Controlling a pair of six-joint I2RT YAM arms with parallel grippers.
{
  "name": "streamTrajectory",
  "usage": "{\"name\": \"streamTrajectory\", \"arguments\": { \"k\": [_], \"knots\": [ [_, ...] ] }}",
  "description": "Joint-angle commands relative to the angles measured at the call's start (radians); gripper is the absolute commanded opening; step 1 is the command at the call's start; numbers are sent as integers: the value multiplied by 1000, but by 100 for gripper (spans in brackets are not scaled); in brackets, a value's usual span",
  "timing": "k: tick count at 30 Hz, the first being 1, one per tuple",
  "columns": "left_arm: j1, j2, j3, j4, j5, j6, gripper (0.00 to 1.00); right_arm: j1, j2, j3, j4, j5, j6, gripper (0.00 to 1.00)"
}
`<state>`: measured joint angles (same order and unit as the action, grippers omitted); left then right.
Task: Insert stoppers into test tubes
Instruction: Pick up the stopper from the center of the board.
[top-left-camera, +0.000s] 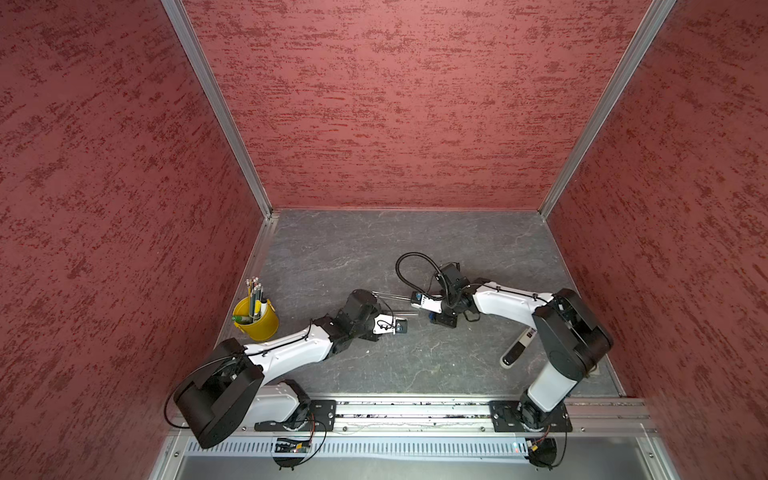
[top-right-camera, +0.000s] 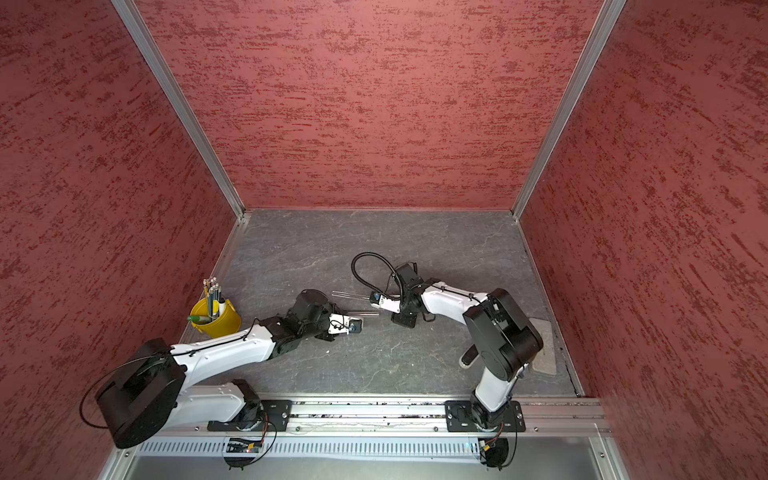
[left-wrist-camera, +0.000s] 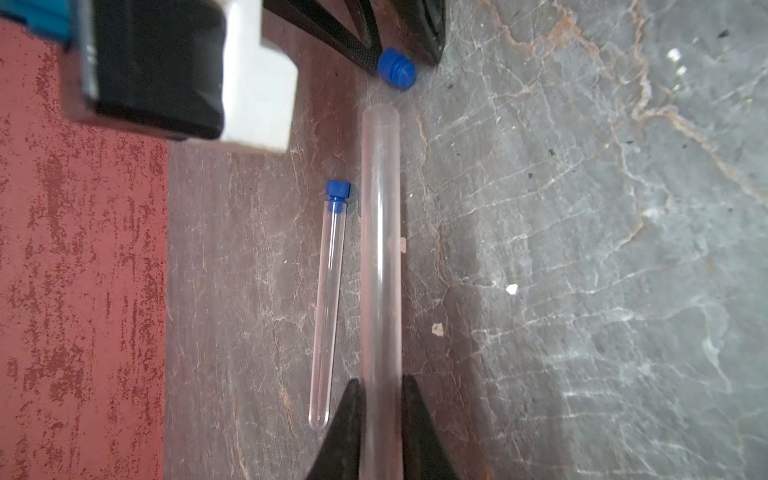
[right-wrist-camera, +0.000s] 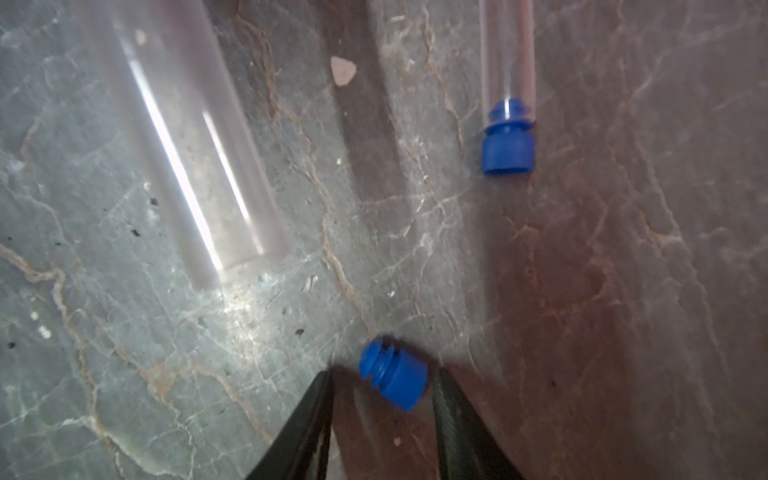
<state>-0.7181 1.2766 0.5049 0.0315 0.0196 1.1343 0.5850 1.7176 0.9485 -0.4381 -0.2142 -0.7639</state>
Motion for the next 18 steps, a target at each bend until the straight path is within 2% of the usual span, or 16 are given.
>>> {"name": "streamTrajectory", "arguments": {
  "k": [1,18],
  "knots": [
    [3,-10,-9,18,-1,-3,17,-7,49,30,-5,1,-13,43],
    [7,-16,-11,25,-4,-2,17,-23,115,96,18,-12,17,47]
  ]
}}
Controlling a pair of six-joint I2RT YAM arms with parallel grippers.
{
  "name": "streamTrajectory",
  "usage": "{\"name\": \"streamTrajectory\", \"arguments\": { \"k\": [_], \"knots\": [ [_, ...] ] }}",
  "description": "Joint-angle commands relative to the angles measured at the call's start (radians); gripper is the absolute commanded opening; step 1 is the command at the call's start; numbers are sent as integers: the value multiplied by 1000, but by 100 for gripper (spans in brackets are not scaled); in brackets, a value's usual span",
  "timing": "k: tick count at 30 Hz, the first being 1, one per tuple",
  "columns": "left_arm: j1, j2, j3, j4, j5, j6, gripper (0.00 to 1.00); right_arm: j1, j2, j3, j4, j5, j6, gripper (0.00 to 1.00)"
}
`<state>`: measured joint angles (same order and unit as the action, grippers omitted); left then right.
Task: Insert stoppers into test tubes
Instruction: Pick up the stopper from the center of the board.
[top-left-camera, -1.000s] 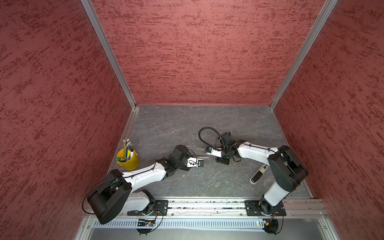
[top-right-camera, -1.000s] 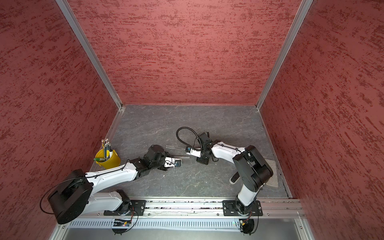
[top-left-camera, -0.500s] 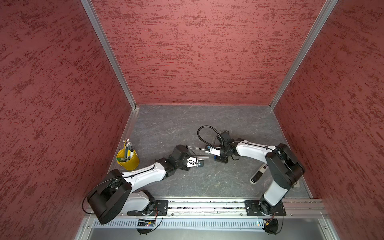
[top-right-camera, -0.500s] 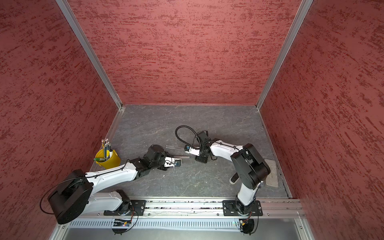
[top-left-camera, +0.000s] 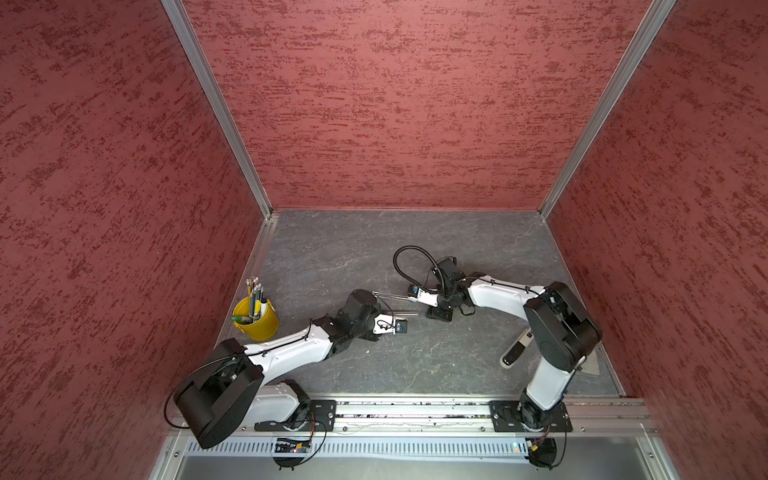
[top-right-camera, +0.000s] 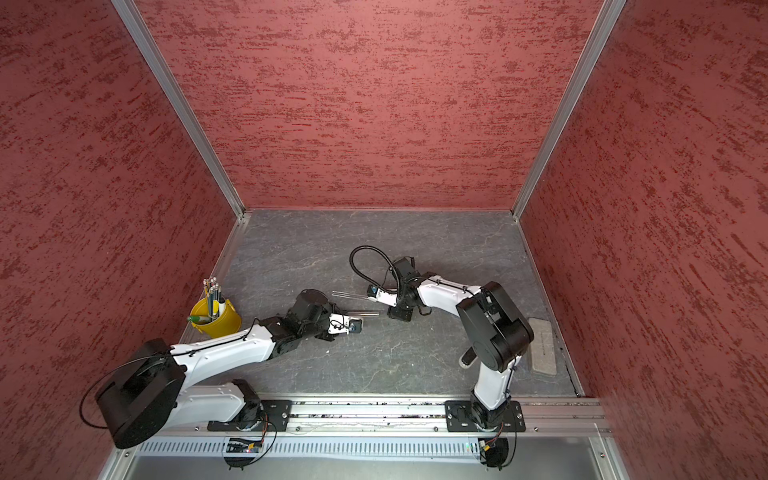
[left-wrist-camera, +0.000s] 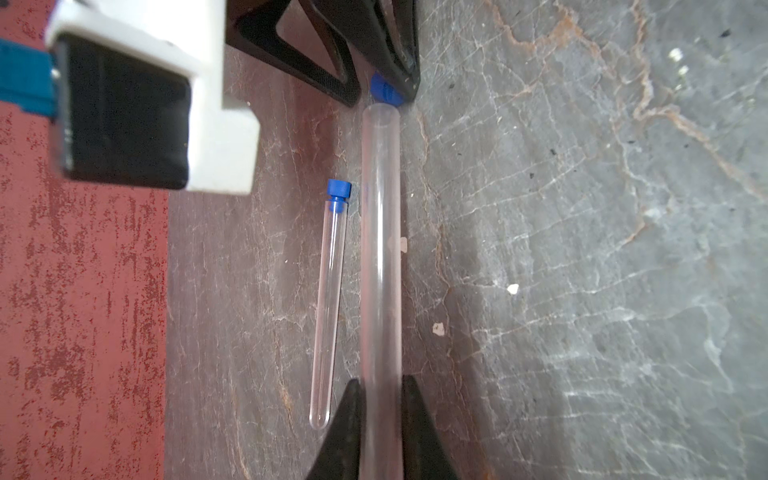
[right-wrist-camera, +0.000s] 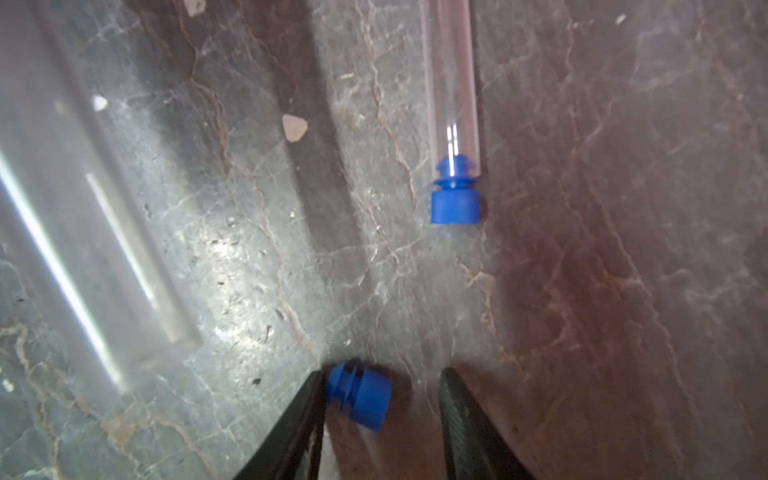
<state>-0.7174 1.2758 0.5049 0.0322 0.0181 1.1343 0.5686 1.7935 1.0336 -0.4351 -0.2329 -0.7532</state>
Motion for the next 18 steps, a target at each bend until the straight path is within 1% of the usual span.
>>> {"name": "streamTrajectory", "arguments": {
  "k": [1,6,11,12,18],
  "knots": [
    [6,-15,-11,24,-2,-2,17,-7,43,12,22,9,11,47],
    [6,-13,-11,25,-1,-5,17,-8,53,18,31,33,25,47],
    [6,-13,-11,27,0,-4,17,-10,40,15,6,-3,22,44],
    [6,-15,-11,26,-2,-4,17,-11,37,14,-3,-5,20,43],
    [6,-15,-9,24,2,-4,17,-10,-5,-20,-23,1,15,42]
  ]
}}
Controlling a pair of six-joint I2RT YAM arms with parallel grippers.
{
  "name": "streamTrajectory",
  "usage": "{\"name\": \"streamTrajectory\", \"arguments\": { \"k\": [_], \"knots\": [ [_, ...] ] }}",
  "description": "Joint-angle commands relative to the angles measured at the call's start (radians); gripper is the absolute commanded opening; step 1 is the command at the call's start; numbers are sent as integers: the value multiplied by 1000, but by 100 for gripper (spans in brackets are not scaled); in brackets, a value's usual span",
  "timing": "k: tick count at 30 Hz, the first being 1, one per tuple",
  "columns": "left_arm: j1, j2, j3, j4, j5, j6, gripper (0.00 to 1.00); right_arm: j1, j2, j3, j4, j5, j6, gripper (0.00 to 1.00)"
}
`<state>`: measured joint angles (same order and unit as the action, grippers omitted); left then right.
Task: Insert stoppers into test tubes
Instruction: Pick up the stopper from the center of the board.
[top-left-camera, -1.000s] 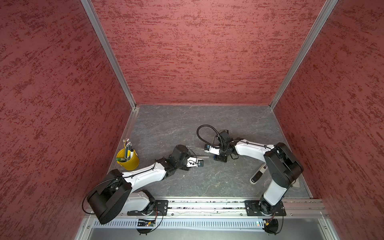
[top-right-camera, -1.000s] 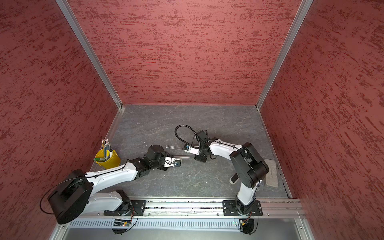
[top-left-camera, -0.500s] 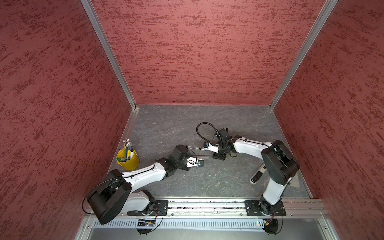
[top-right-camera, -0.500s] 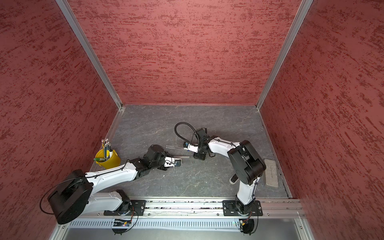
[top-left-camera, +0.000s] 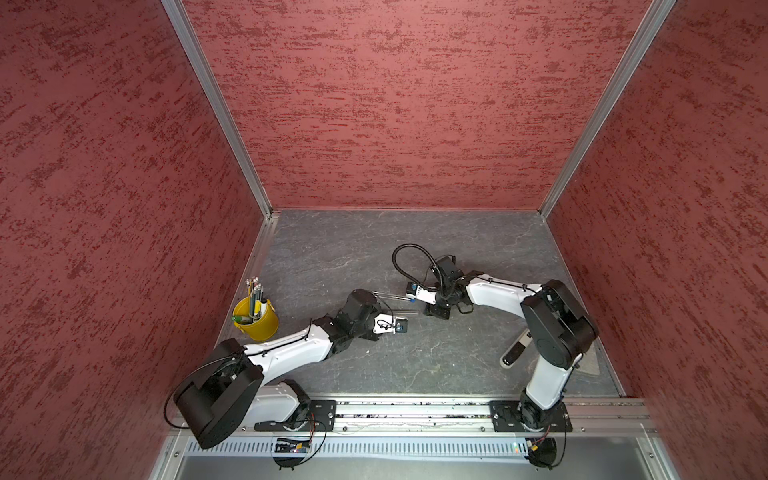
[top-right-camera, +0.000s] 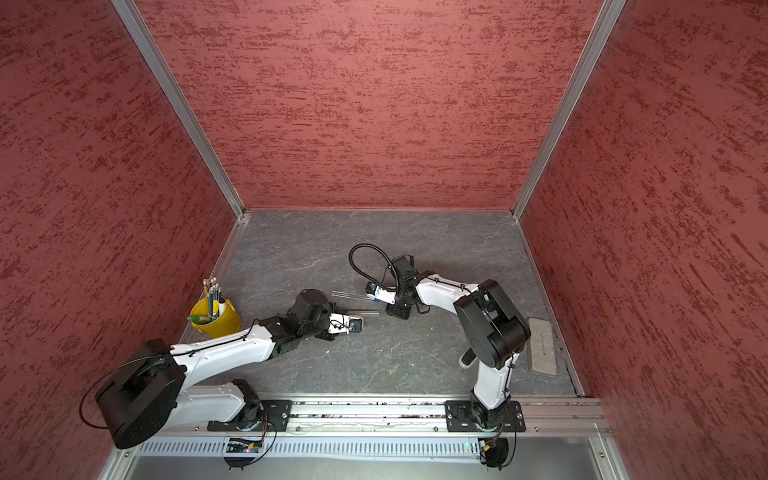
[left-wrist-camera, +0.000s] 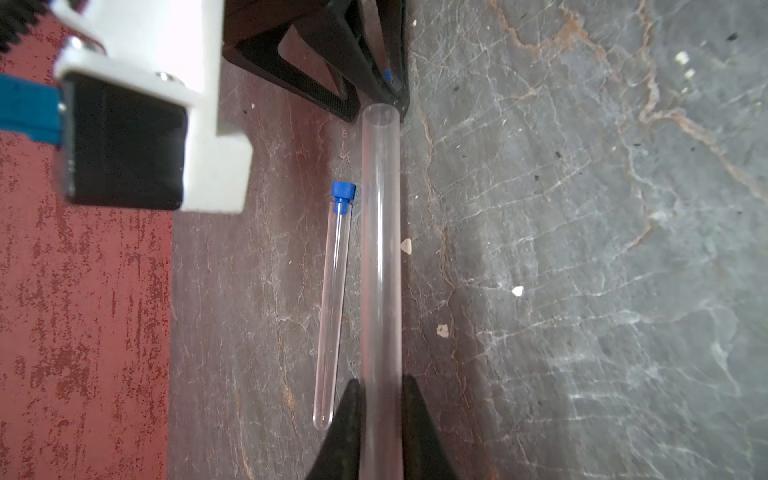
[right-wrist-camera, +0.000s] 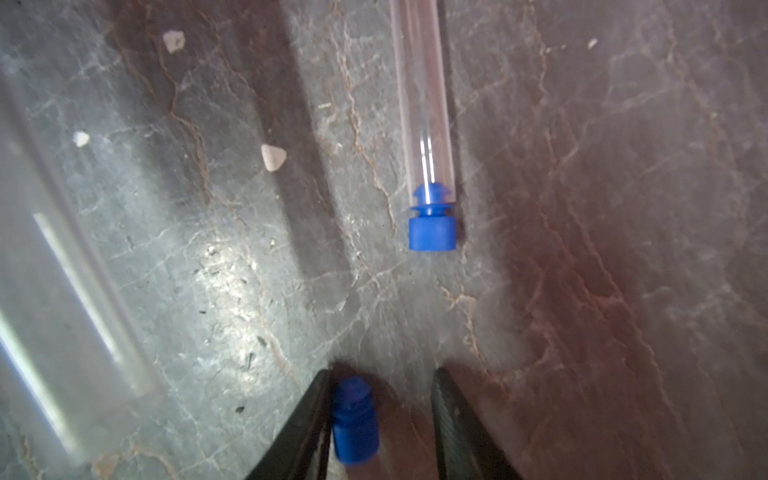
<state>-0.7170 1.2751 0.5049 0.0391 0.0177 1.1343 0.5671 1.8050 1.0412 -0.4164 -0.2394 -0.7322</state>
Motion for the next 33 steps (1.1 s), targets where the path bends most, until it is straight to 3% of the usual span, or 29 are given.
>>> {"name": "streamTrajectory", "arguments": {
  "k": [1,33],
  "knots": [
    [5,-13,-9,17,2,-4,17,-9,-23,-31,-48,10,-4,41],
    [5,-8,-8,15,2,-3,17,-9,-22,-37,-71,-17,-15,28]
  ]
}}
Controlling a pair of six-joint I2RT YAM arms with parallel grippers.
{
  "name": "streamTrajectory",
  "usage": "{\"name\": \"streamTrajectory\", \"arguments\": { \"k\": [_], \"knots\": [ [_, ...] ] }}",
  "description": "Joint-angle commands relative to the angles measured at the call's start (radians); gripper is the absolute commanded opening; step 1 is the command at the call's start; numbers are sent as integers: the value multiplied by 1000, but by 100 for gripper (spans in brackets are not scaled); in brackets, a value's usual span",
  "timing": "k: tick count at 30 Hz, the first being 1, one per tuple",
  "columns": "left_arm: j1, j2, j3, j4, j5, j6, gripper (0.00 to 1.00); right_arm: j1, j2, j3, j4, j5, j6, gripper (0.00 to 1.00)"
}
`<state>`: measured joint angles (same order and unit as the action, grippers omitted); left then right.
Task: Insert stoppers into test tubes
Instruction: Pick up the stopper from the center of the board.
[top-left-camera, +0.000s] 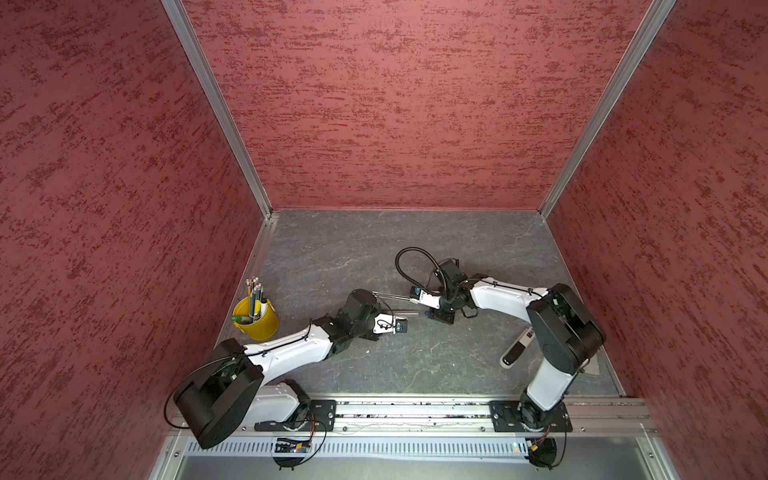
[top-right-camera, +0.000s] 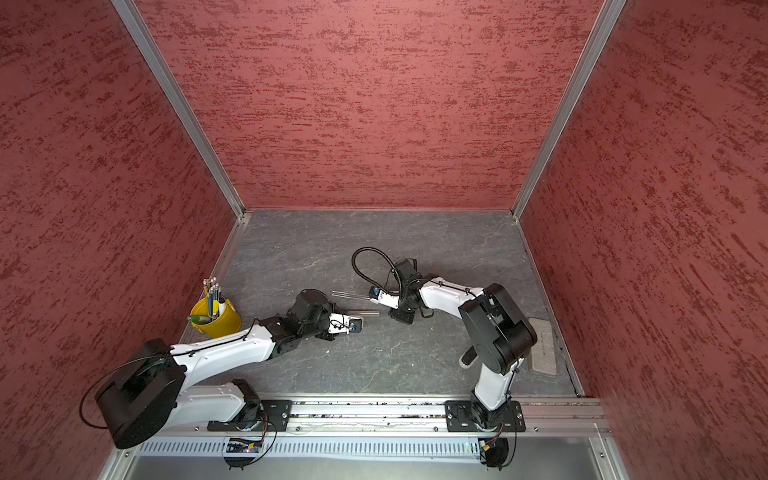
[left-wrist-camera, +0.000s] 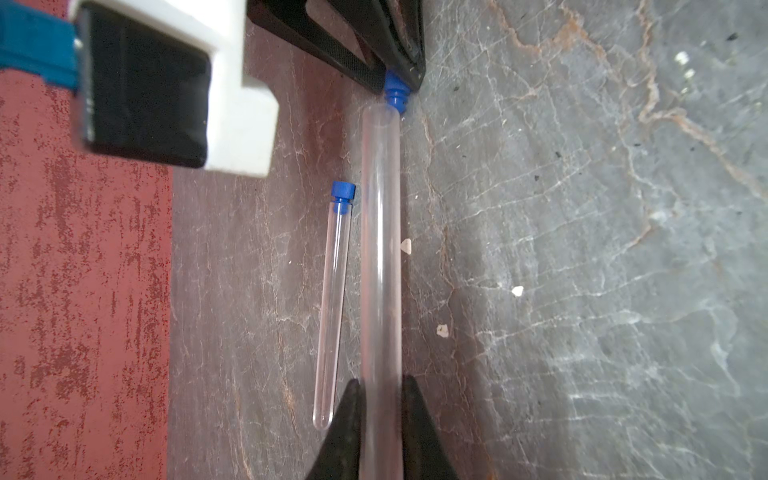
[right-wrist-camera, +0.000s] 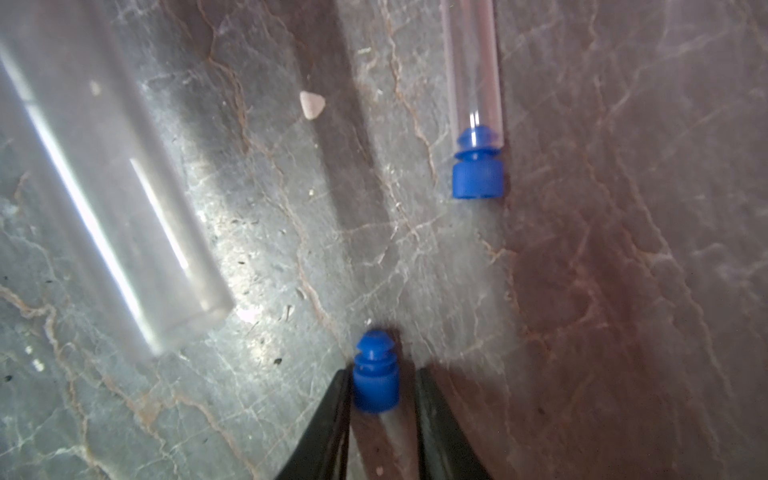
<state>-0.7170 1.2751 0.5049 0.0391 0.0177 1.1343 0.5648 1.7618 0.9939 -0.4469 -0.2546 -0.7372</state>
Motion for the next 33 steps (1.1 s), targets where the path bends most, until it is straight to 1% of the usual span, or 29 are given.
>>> {"name": "streamTrajectory", "arguments": {
  "k": [1,11,33],
  "knots": [
    [5,-8,-8,15,2,-2,17,-6,19,10,-40,0,-10,27],
    [6,-8,-8,14,2,-1,17,-7,8,5,-36,-4,-11,22],
    [5,-12,-13,21,2,2,17,-14,-63,-21,-32,-25,-6,19]
  ]
}}
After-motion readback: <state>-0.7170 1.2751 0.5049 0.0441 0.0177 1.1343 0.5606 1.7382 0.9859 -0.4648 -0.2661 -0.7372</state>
